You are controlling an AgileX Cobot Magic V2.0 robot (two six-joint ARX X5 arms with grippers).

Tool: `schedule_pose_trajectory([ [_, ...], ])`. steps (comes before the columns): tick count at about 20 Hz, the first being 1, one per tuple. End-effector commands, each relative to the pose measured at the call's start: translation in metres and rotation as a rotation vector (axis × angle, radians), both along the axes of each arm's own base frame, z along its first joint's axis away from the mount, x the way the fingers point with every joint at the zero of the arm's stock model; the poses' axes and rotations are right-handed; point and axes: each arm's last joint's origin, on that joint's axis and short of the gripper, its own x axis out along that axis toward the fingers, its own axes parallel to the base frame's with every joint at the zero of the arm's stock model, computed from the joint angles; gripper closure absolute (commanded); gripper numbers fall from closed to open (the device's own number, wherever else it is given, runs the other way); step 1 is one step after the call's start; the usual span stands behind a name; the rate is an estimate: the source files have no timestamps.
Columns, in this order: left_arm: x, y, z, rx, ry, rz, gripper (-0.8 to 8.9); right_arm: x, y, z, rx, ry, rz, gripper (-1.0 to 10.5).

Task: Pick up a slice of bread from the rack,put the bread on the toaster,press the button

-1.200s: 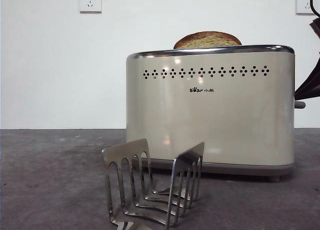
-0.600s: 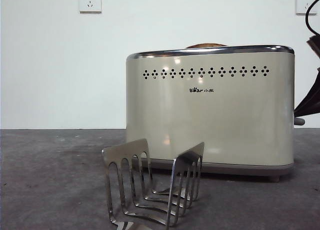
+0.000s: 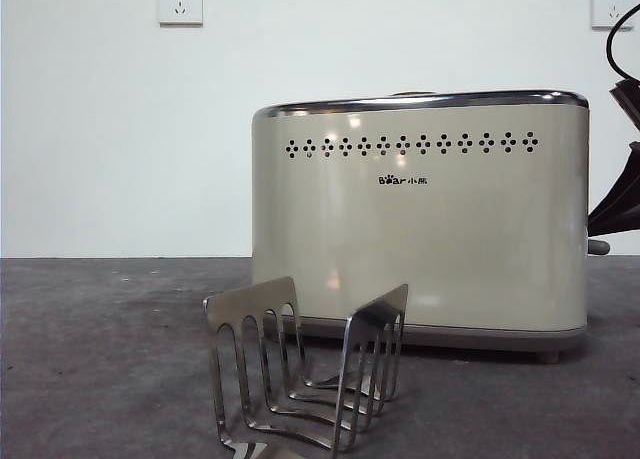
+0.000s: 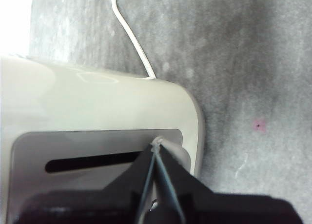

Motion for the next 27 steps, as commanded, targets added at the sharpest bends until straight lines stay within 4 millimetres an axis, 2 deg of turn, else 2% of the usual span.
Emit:
schedule_pose_trajectory([
  [1, 0.0, 0.001, -0.001, -0.001, -0.001, 0.005, 8.22, -0.009, 0.0, -0.025, -0.071, 0.135, -0.018, 9.5],
  [8, 0.0, 0.001, -0.001, -0.001, -0.001, 0.005, 8.22, -0.012, 0.0, -0.034, -0.11, 0.204, -0.014, 9.5],
  [17, 0.0, 0.001, -0.001, 0.002, -0.004, 0.008, 8.22, -0.012, 0.001, -0.031, -0.061, 0.173, 0.01, 9.5],
  [21, 0.0, 0.001, -0.001, 0.003, -0.005, 0.009, 8.22, -0.011, 0.001, -0.017, -0.073, 0.121, 0.009, 9.5],
  [27, 0.0, 0.001, -0.001, 0.006, -0.009, 0.004, 8.22, -0.013, 0.002, 0.018, -0.072, 0.023, 0.01, 9.5],
])
